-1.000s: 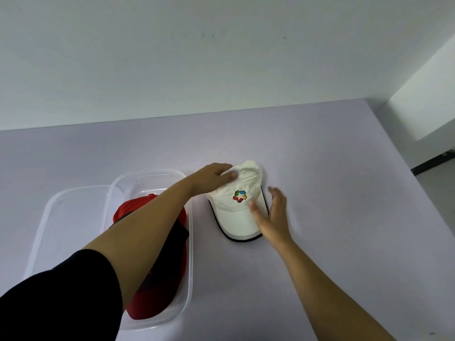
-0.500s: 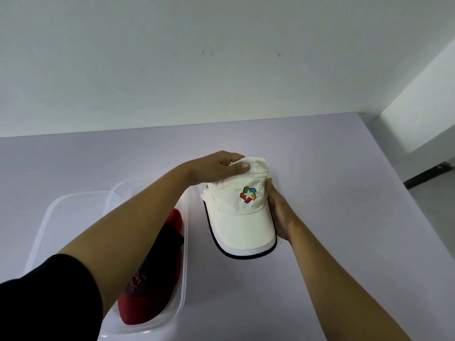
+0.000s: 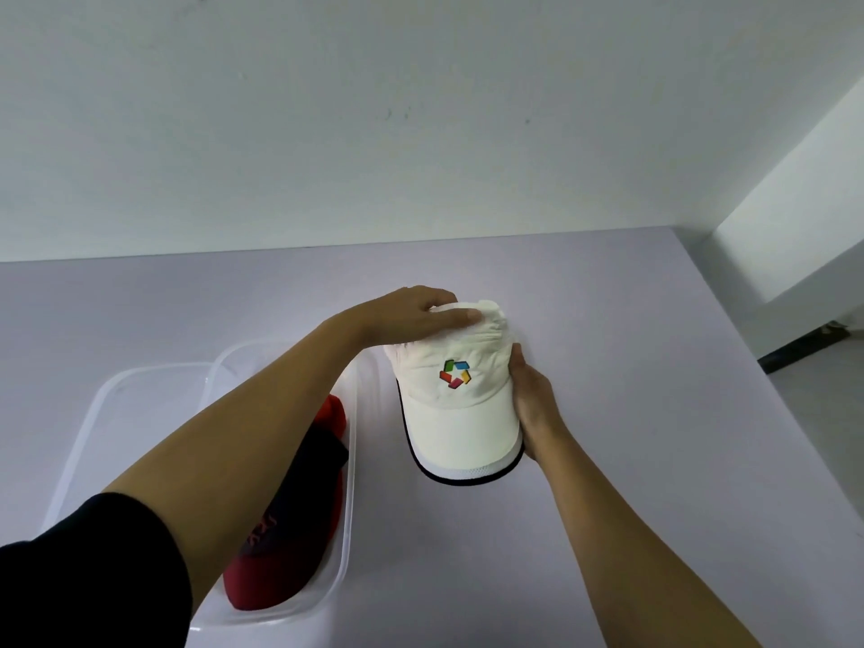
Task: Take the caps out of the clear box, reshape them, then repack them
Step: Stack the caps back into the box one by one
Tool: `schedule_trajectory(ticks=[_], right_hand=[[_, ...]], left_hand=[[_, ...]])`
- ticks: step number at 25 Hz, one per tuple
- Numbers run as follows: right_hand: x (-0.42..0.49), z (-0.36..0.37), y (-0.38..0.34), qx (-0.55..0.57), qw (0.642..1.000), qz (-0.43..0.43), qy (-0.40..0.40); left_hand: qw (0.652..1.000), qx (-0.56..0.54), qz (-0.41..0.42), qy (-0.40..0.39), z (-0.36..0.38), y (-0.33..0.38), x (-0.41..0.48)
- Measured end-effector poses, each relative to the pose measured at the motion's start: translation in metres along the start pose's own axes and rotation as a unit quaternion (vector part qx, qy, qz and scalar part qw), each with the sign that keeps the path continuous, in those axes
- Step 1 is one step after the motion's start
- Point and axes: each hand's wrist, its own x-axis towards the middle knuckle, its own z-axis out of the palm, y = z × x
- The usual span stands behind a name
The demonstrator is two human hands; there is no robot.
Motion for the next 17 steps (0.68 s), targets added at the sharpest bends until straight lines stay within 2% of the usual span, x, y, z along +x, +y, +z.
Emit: schedule_trajectory(ticks=[9, 12, 14, 17], right_hand=[[-0.008, 0.004, 0.005, -0.012, 0.996, -0.069, 0.053], [-0.006, -0.001, 0.004, -0.04, 0.998, -0.028, 0.031], [-0.005, -0.002, 0.004, -0.033, 0.999, 0.011, -0.014], [-0.008, 0.002, 0.002, -0.006, 1.0, 0.021, 0.004]], left_hand=[[0.992, 0.113, 0.029, 0.042, 0.016, 0.019, -0.002], [0.988, 0.126, 0.082, 0.044, 0.019, 0.016, -0.002], [0.989, 0.13, 0.073, 0.016, 0.023, 0.014, -0.004], [0.99, 0.129, 0.056, 0.011, 0.031, 0.014, -0.005]])
